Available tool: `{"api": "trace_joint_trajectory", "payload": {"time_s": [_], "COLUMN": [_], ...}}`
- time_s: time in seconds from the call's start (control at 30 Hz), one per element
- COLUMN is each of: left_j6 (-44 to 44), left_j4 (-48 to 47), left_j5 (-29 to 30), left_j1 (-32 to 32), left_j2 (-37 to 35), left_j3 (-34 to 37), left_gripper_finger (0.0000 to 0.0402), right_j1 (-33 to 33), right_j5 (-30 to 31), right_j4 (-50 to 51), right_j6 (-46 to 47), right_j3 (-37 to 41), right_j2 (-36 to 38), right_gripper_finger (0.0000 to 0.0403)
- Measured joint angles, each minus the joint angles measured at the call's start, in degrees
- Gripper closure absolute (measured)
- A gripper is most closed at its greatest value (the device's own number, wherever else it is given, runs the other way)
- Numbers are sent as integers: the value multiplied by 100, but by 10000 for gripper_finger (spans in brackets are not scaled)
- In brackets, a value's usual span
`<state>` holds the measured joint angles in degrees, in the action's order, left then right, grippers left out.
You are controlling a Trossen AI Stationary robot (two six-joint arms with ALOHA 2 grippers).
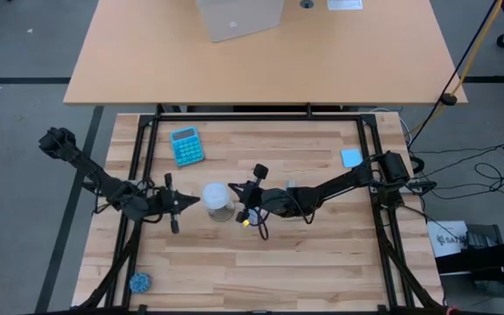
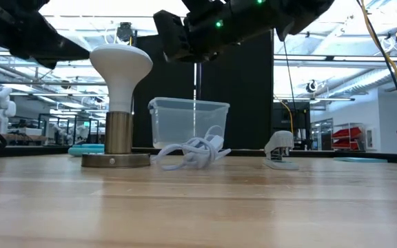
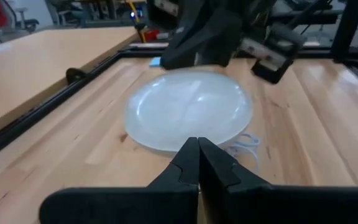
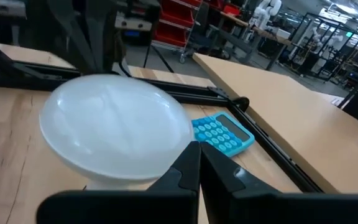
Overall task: Screw lightbulb
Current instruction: Insert the light bulb into the lamp
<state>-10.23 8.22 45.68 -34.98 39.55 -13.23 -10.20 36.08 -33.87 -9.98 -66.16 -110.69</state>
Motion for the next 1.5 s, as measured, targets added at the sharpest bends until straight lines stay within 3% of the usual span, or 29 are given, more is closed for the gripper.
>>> {"api": "trace_joint_trajectory", "payload": {"time_s": [0.5,0.83,1.23,1.5], "left_j6": [-358,-737,-728,-161], "left_j4": [66,40,179,617], "left_j5": [-64,249,323,487], "left_j1": [542,793,770,235], "left_j2": [256,425,412,-76], "left_j3": [0,0,0,0], "left_gripper_finger": [401,401,401,401], "right_j1": [-91,-317,-535,-487], "right_j5": [112,-45,-86,-38], "right_j4": [319,380,795,1135], "right_j6": [269,319,72,120], "right_j3": [-6,-19,-6,-6], "right_j2": [7,17,-11,-9], "right_gripper_finger": [403,403,403,403]}}
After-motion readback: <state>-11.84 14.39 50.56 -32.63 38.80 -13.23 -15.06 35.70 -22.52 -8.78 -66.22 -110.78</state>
